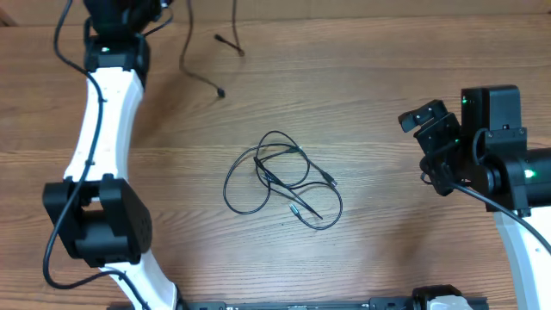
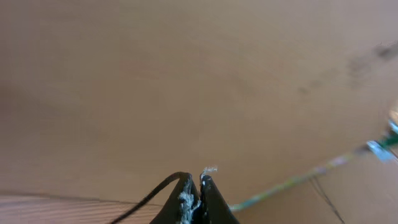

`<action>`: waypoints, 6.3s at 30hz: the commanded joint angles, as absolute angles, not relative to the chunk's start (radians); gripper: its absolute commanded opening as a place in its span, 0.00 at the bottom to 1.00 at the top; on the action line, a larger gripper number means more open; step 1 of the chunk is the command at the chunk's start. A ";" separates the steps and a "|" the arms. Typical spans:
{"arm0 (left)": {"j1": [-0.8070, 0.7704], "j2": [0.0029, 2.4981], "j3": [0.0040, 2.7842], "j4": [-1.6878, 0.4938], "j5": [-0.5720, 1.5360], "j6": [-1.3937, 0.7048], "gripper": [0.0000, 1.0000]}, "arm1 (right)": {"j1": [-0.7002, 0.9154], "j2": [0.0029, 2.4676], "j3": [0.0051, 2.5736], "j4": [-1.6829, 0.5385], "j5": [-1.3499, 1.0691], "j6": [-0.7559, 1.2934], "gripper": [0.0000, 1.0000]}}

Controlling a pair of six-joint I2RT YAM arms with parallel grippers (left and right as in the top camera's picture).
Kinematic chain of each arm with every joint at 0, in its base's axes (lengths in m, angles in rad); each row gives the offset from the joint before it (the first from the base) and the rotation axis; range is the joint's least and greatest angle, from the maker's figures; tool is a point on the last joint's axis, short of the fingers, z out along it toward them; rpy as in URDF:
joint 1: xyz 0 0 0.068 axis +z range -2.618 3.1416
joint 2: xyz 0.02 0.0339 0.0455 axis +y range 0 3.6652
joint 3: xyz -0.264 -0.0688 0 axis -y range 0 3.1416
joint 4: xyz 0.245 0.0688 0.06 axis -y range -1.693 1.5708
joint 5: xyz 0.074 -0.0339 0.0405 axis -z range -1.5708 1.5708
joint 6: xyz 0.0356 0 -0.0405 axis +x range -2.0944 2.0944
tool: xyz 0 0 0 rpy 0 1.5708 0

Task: Untangle cables
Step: 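Carry the freed cable with the left gripper to the far left table area, then lay the cable down at the far left and open the left gripper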

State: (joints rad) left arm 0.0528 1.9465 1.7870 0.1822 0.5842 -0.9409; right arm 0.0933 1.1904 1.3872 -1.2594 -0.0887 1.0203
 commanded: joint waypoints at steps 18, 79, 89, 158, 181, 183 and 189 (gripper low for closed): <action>0.640 2.213 1.798 0.052 0.620 -0.395 0.61 | 0.090 1.192 1.394 -1.259 -0.073 1.016 1.00; 0.604 2.464 2.107 -0.838 -0.078 0.042 0.92 | 0.090 1.192 1.394 -1.259 -0.073 1.016 1.00; 0.673 2.510 2.094 -0.804 0.215 0.113 0.58 | 0.090 1.192 1.394 -1.259 -0.073 1.016 1.00; 0.648 2.482 2.106 -0.829 -0.049 -0.216 0.04 | 0.090 1.192 1.394 -1.259 -0.073 1.016 1.00; 0.599 2.486 1.760 -0.406 0.359 -0.139 0.16 | 0.090 1.192 1.394 -1.259 -0.073 1.016 1.00; 0.590 2.486 1.763 -0.402 0.361 -0.120 0.16 | 0.090 1.192 1.394 -1.259 -0.073 1.016 1.00; 0.590 2.442 1.875 -0.477 0.496 -0.120 0.21 | 0.090 1.192 1.394 -1.259 -0.073 1.016 1.00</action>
